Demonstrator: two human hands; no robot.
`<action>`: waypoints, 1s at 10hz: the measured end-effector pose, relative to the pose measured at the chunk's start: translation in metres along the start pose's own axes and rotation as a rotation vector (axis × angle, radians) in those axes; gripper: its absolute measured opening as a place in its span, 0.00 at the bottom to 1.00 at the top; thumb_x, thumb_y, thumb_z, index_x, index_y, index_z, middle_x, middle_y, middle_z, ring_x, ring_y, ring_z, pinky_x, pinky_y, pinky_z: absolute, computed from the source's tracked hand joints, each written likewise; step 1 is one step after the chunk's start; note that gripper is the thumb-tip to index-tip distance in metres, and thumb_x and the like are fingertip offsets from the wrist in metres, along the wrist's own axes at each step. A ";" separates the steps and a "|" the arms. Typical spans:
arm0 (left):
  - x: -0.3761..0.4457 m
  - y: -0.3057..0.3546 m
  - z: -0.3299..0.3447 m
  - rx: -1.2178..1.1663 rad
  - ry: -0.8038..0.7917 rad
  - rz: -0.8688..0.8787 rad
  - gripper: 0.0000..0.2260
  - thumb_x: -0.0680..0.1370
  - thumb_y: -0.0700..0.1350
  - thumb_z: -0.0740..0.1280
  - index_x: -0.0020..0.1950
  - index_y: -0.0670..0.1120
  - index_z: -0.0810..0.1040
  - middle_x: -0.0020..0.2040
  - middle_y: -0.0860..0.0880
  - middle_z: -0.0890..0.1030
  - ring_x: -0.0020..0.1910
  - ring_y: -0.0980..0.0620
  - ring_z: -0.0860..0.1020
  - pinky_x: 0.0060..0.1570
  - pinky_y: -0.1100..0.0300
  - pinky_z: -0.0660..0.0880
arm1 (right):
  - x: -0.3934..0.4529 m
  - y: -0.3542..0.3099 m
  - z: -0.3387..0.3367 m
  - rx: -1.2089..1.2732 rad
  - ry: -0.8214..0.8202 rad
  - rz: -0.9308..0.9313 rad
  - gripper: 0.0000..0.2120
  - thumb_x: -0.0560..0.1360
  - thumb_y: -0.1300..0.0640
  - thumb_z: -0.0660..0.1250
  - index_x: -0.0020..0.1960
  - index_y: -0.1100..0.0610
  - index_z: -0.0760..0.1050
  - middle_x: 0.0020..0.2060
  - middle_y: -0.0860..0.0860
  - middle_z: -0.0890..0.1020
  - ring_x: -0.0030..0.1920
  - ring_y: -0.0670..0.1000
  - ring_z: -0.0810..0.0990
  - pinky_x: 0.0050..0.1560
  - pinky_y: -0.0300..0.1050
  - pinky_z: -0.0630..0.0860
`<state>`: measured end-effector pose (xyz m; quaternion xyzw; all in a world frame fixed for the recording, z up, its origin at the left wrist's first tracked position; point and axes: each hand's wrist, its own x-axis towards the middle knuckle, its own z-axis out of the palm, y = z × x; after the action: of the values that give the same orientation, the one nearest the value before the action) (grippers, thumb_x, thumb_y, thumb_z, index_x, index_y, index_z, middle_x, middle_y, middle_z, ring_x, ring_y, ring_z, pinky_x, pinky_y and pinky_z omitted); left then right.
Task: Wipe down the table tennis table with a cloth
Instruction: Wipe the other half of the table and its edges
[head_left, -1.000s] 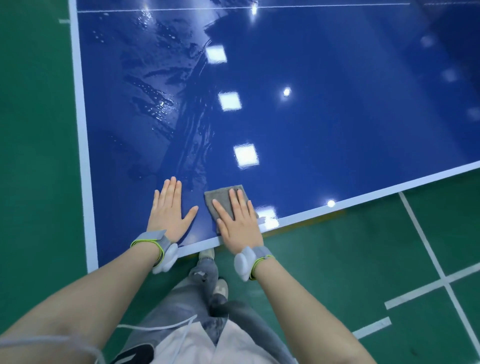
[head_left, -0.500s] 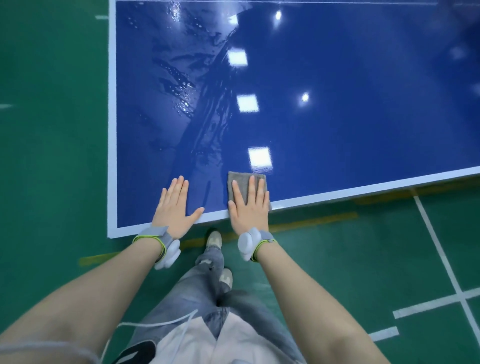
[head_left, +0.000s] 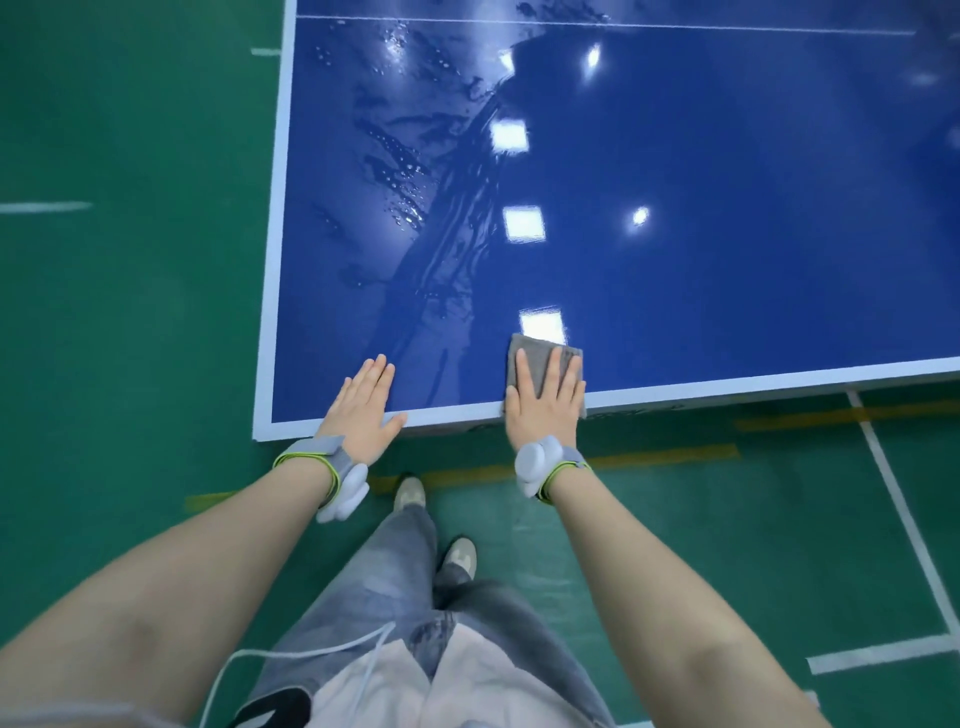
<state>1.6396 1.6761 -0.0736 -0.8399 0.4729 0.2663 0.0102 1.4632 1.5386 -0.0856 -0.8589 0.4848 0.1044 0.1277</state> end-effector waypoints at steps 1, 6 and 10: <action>0.001 0.000 -0.002 -0.005 0.005 0.007 0.29 0.82 0.52 0.52 0.76 0.43 0.41 0.77 0.48 0.40 0.75 0.51 0.39 0.72 0.57 0.39 | -0.008 -0.031 0.004 -0.009 -0.049 -0.095 0.25 0.82 0.45 0.40 0.77 0.45 0.37 0.76 0.58 0.36 0.74 0.64 0.34 0.72 0.58 0.35; -0.002 -0.054 -0.018 0.037 -0.037 0.220 0.27 0.82 0.51 0.53 0.76 0.48 0.43 0.77 0.49 0.40 0.75 0.52 0.39 0.71 0.59 0.37 | -0.013 -0.054 0.004 0.023 -0.045 0.035 0.25 0.80 0.43 0.35 0.77 0.44 0.40 0.76 0.58 0.39 0.76 0.59 0.36 0.74 0.53 0.36; 0.012 -0.099 -0.036 0.237 -0.091 0.388 0.29 0.81 0.54 0.52 0.76 0.48 0.41 0.76 0.46 0.37 0.75 0.49 0.38 0.72 0.56 0.37 | -0.043 -0.170 0.026 0.074 -0.103 -0.039 0.24 0.77 0.45 0.49 0.67 0.47 0.73 0.64 0.61 0.75 0.65 0.63 0.73 0.60 0.60 0.73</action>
<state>1.7394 1.7115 -0.0710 -0.7133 0.6525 0.2435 0.0789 1.5858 1.6658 -0.0770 -0.8564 0.4644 0.1281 0.1861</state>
